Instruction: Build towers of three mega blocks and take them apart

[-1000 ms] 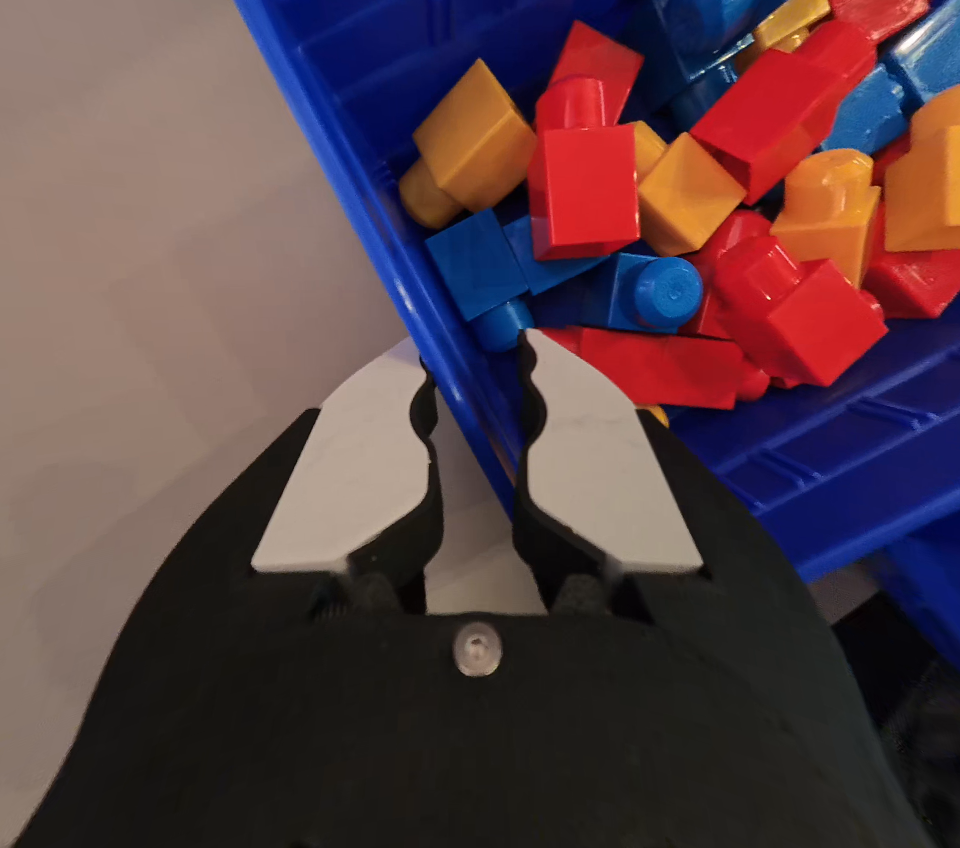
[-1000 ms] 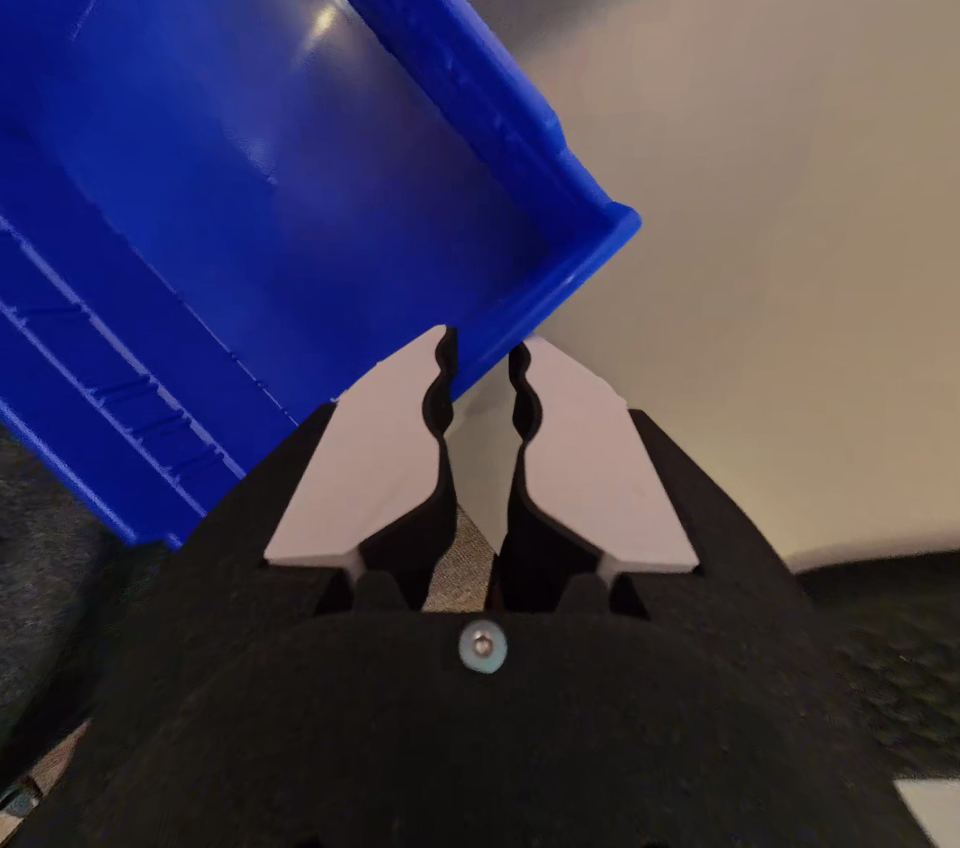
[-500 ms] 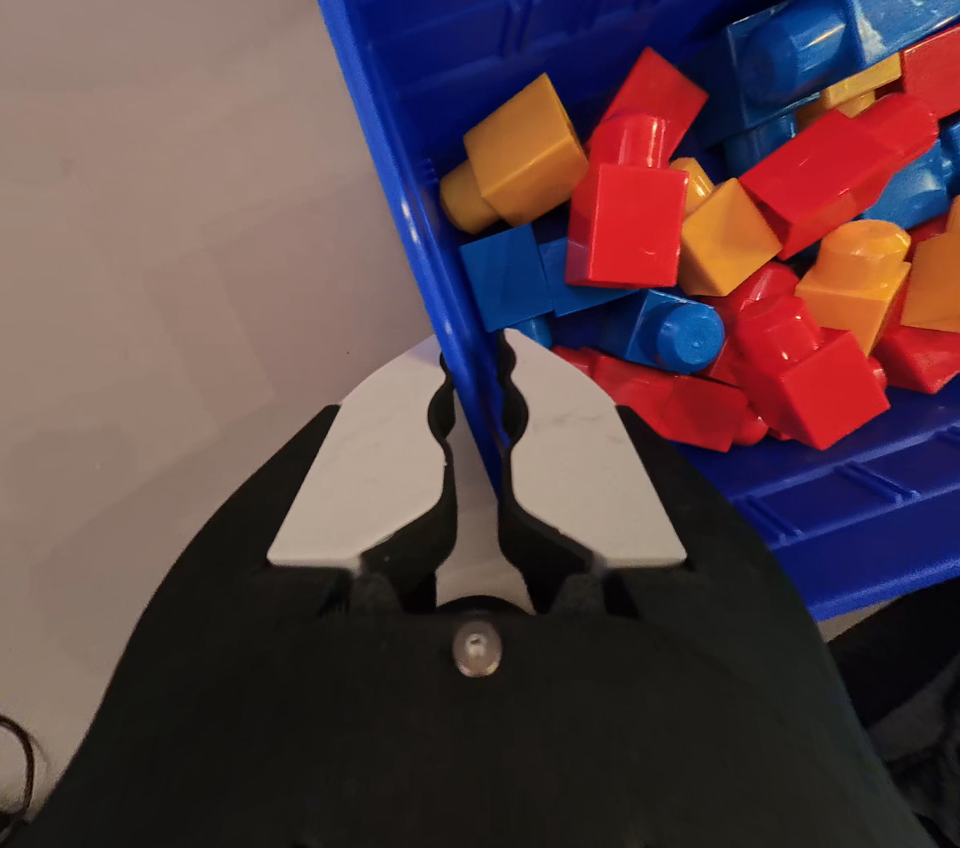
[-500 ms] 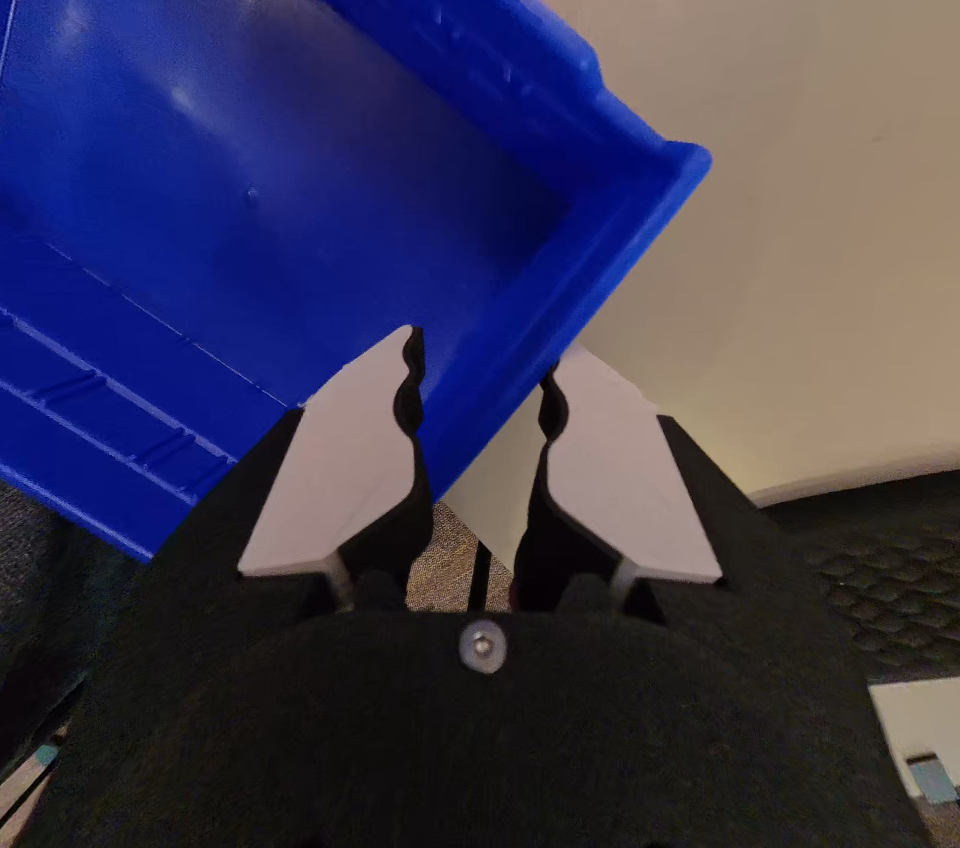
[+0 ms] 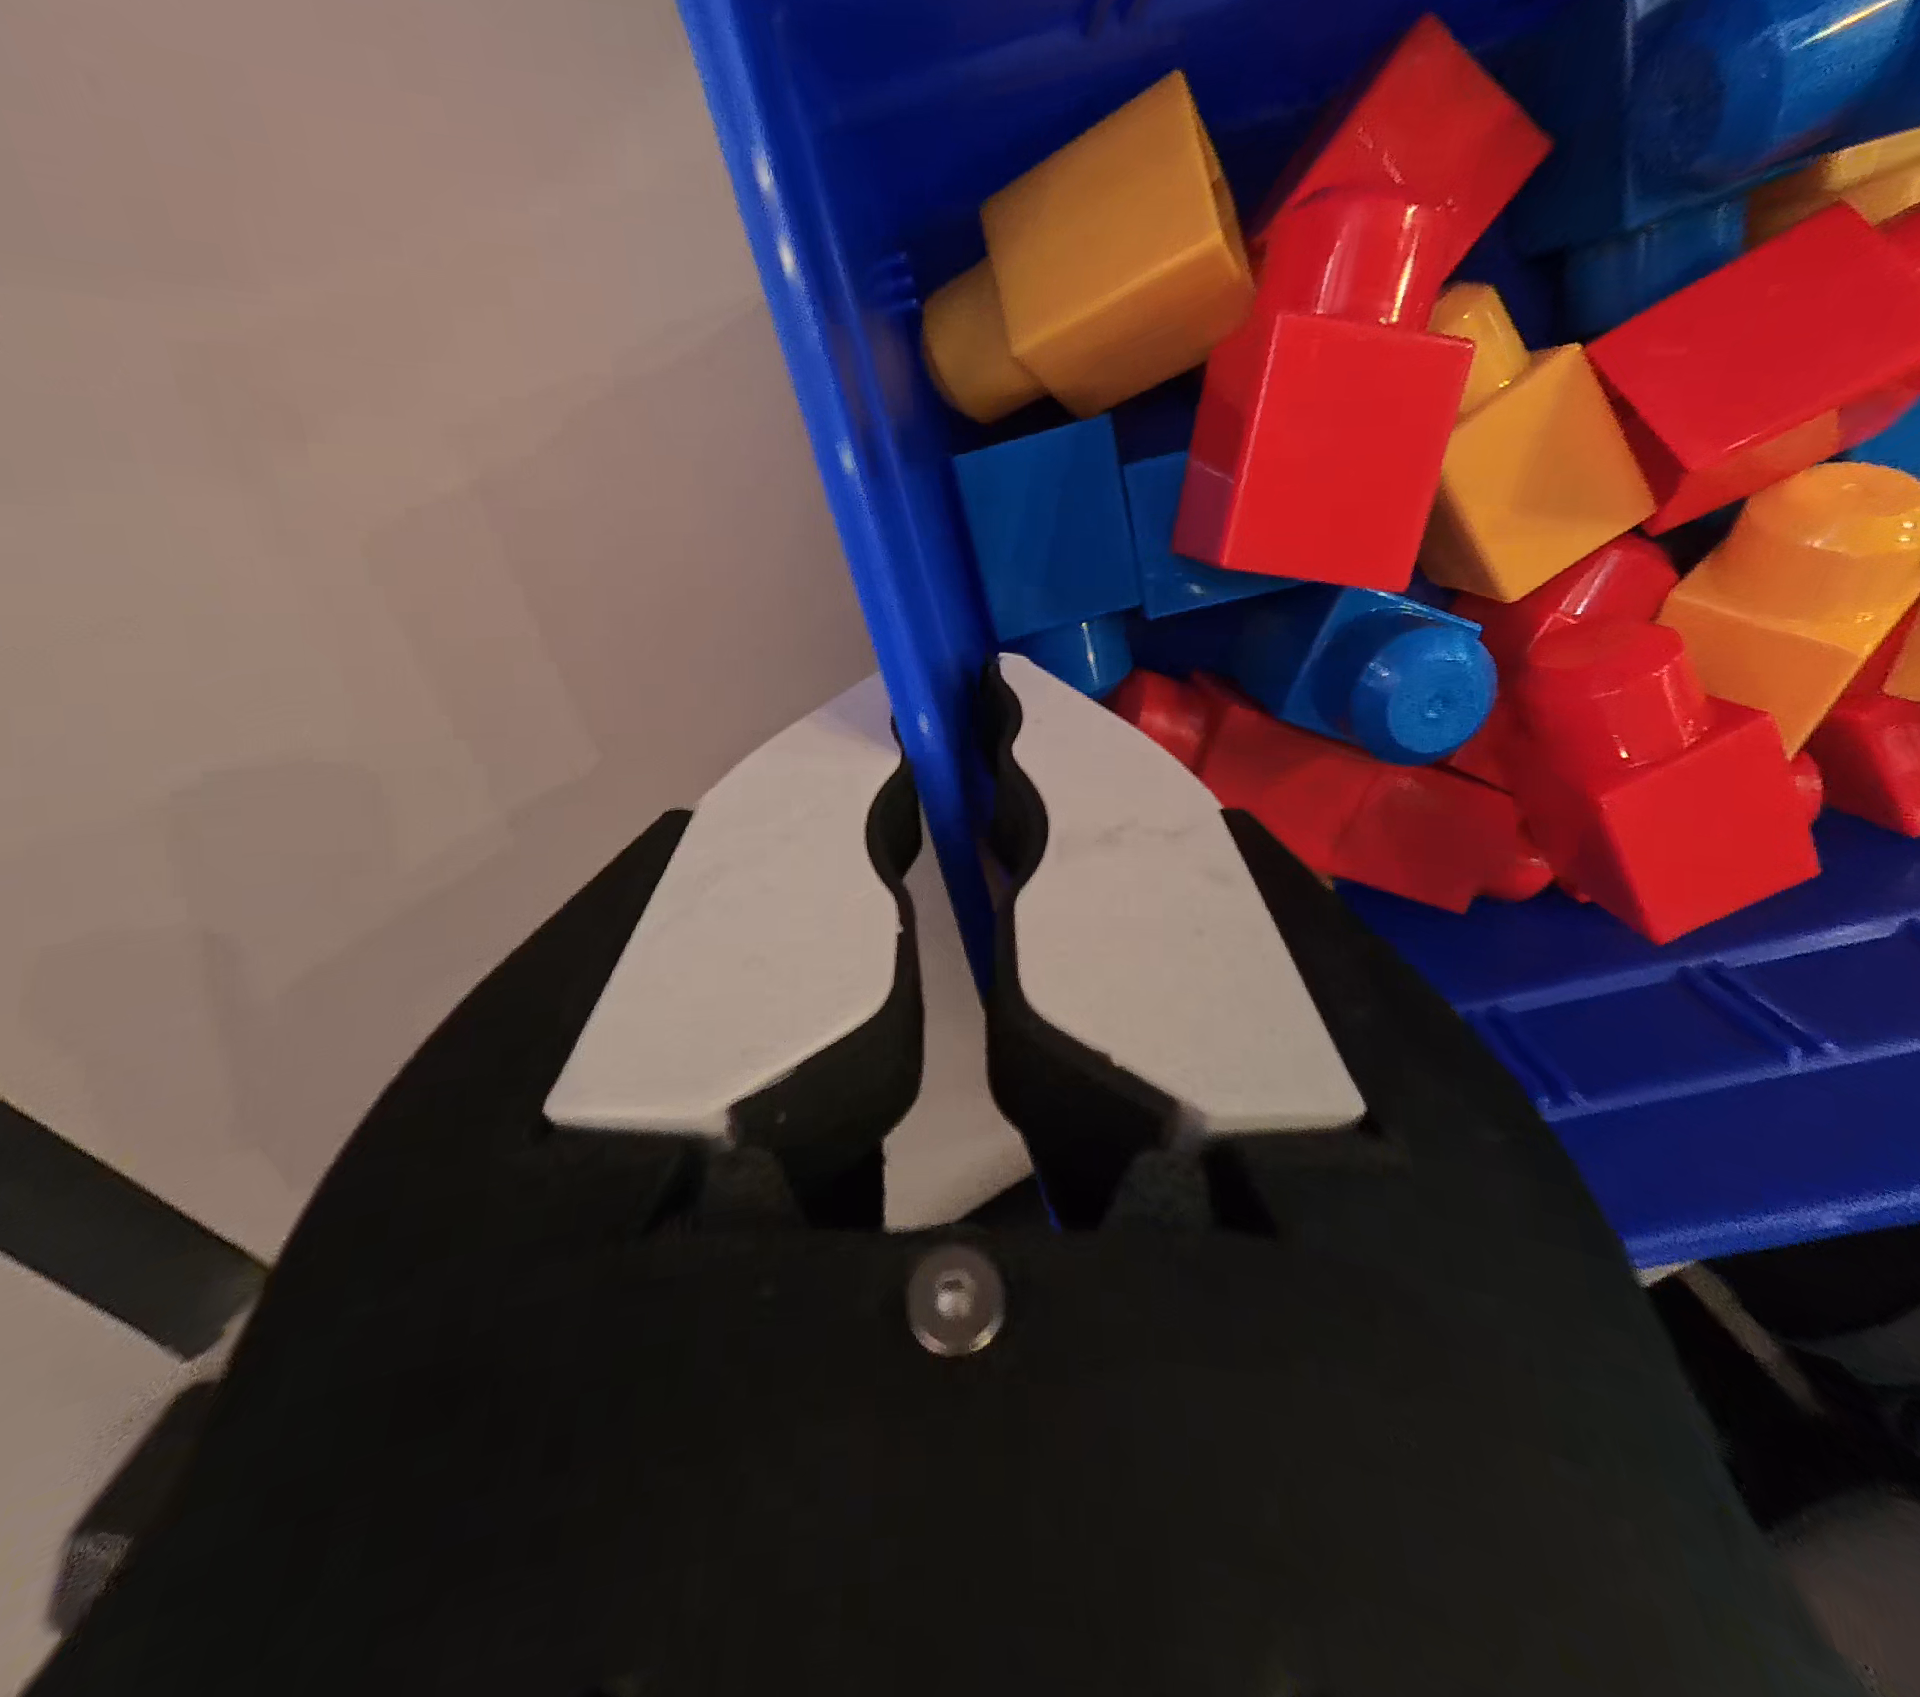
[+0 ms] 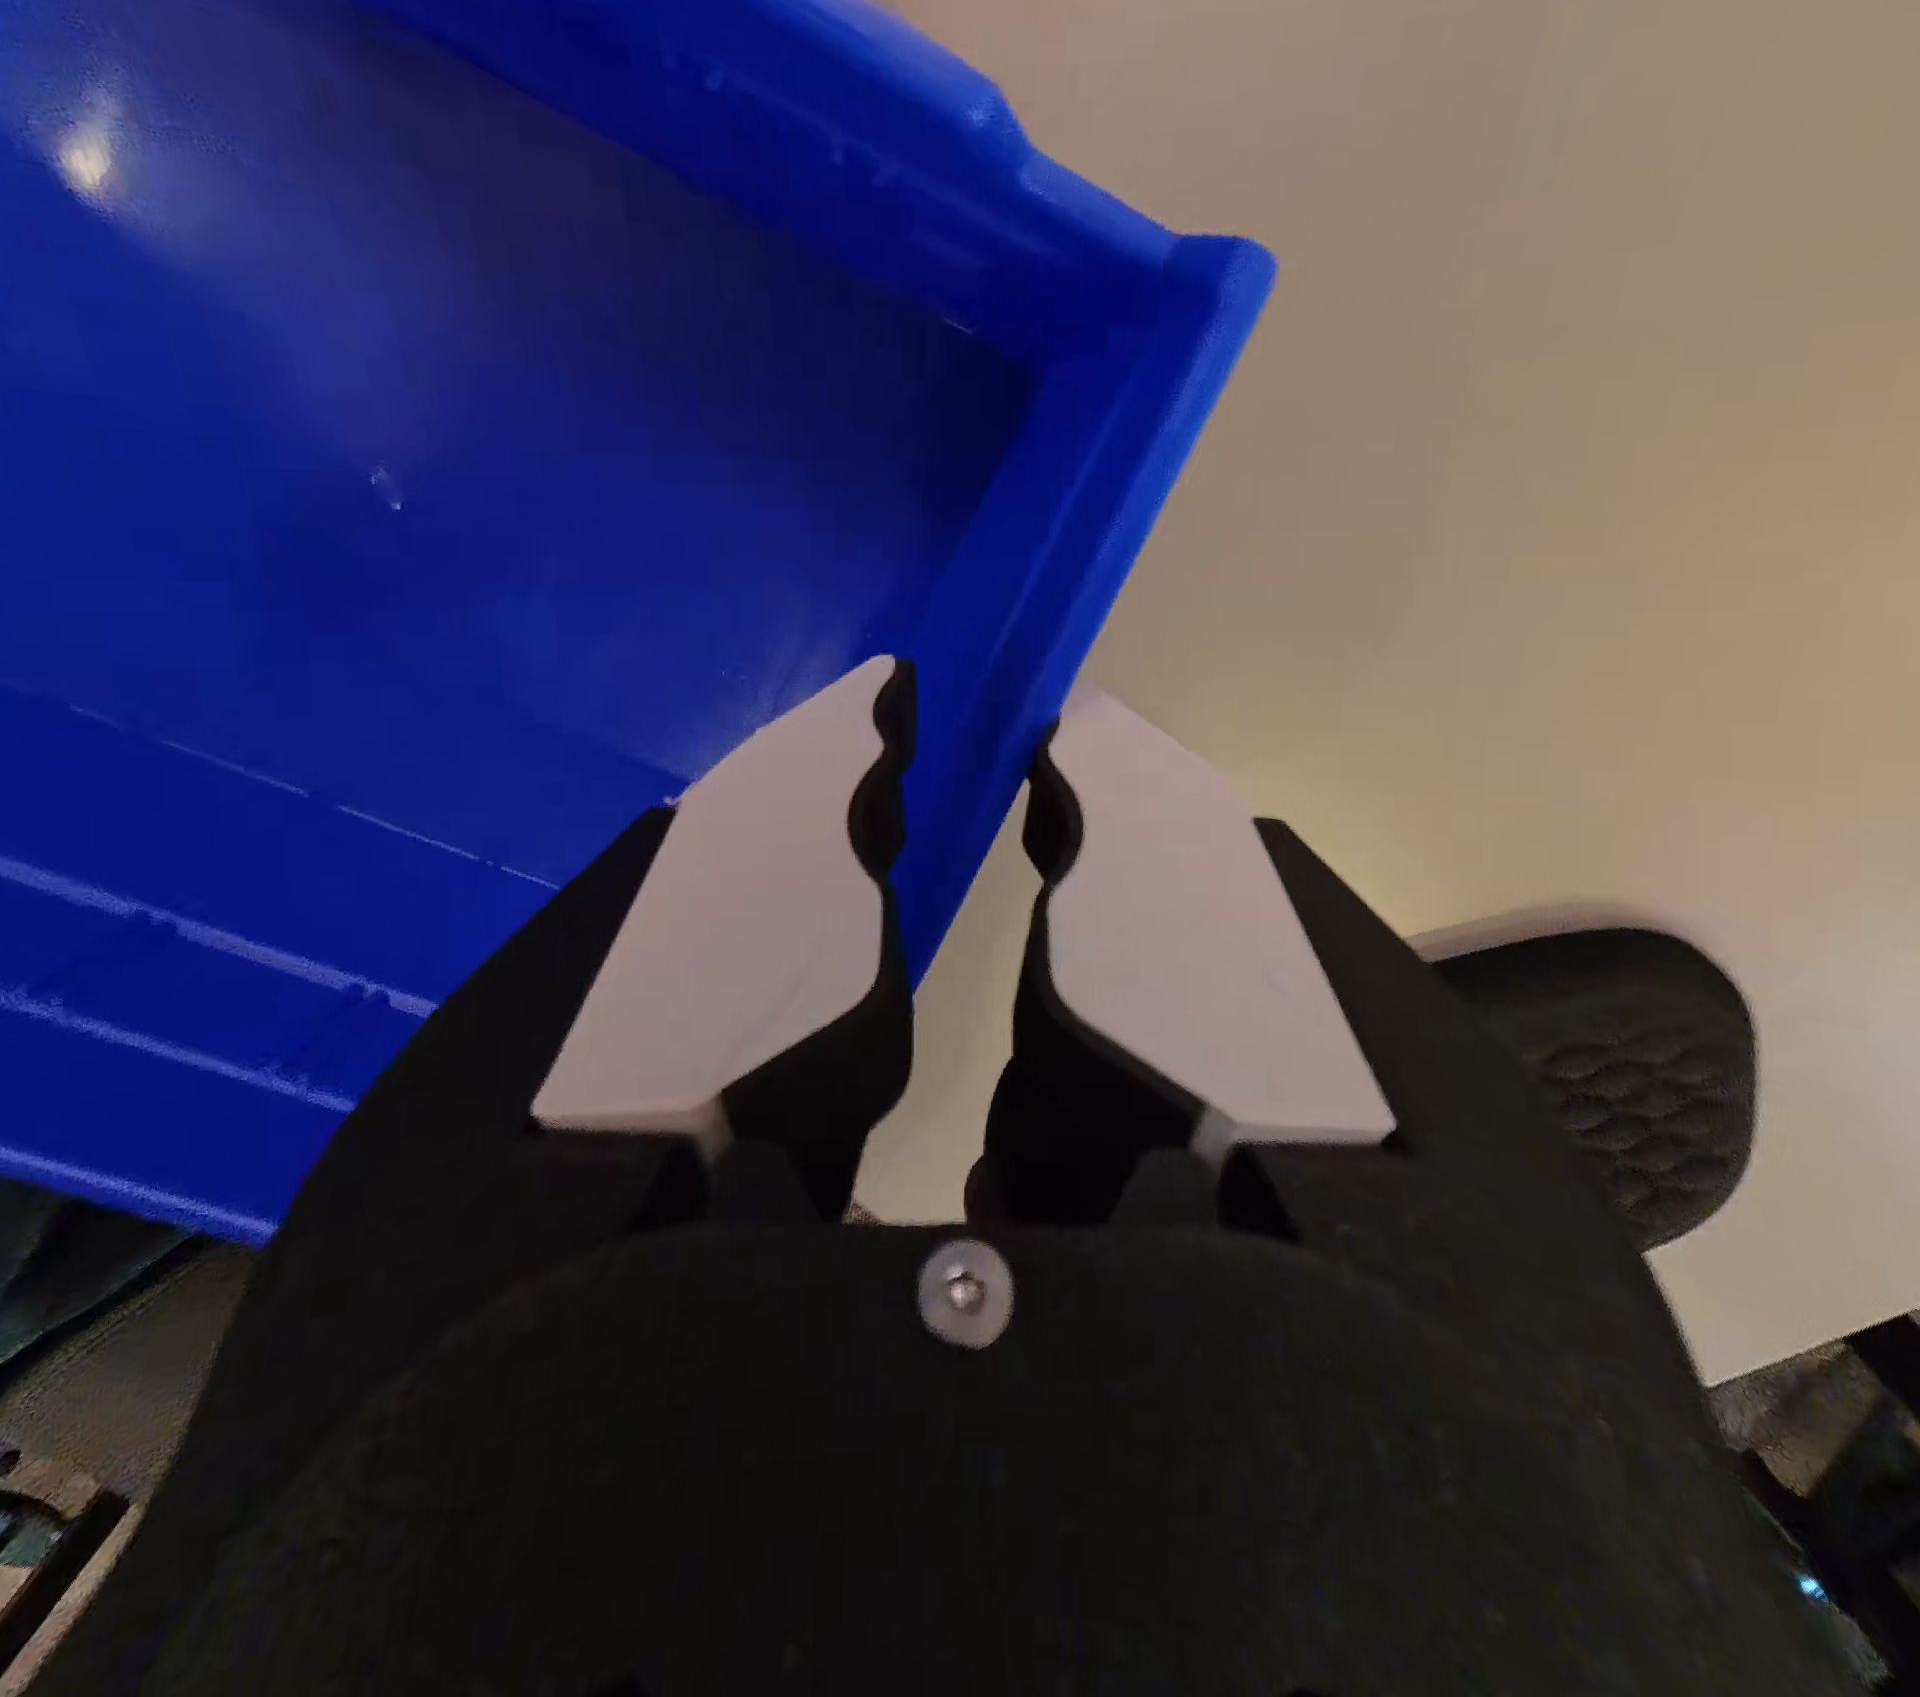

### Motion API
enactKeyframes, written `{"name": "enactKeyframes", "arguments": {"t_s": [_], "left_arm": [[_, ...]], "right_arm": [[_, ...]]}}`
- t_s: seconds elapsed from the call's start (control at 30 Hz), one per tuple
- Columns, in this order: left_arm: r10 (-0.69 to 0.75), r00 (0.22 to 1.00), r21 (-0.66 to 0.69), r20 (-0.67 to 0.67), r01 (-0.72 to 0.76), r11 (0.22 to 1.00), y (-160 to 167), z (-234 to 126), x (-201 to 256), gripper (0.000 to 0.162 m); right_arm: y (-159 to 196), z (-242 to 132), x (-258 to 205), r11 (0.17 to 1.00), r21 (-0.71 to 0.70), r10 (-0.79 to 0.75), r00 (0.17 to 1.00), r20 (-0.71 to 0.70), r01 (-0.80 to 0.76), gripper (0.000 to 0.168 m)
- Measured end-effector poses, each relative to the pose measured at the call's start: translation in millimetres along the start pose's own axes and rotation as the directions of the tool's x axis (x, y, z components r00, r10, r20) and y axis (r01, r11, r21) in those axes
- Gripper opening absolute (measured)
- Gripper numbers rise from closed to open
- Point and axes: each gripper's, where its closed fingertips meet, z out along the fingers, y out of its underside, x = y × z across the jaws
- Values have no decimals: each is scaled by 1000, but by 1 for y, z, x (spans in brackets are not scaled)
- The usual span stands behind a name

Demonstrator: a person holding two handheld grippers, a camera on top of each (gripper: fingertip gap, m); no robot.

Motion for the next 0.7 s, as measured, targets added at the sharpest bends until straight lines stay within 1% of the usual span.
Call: {"name": "enactKeyframes", "arguments": {"t_s": [0.03,0.1,0.2,0.23,0.3,0.37,0.43,0.5,0.57,0.7], "left_arm": [[31,1000,-13,7,-31,999,-1,0,-4,9],[50,999,-45,11,-49,998,-4,1,-14,10],[113,993,-72,45,-109,991,-12,2,-33,11],[105,994,-81,38,-101,992,-14,2,-38,10],[133,991,-75,36,-130,989,-20,4,-48,11],[121,991,-95,49,-116,989,-24,4,-59,11],[152,985,-116,83,-142,983,-30,5,-72,12],[183,980,-131,85,-171,976,-37,6,-81,13],[254,963,-136,92,-241,961,-45,8,-89,14],[308,944,-169,120,-287,943,-61,11,-108,15]], "right_arm": [[-4,1,9,1000,3,-4,1000,-1,4,15],[-14,3,30,1000,-2,-27,999,-22,27,12],[-29,5,53,998,-12,-67,998,-6,67,9],[-33,6,61,997,-19,-78,997,-15,78,9],[-43,8,77,994,-29,-103,994,-25,102,10],[-52,9,91,989,-33,-147,989,-24,146,10],[-60,11,109,983,-46,-181,983,-37,179,11],[-71,12,130,973,-42,-230,972,-57,228,11],[-80,14,151,970,-39,-241,969,-53,240,11],[-101,17,195,953,-25,-303,951,-61,302,12]]}}
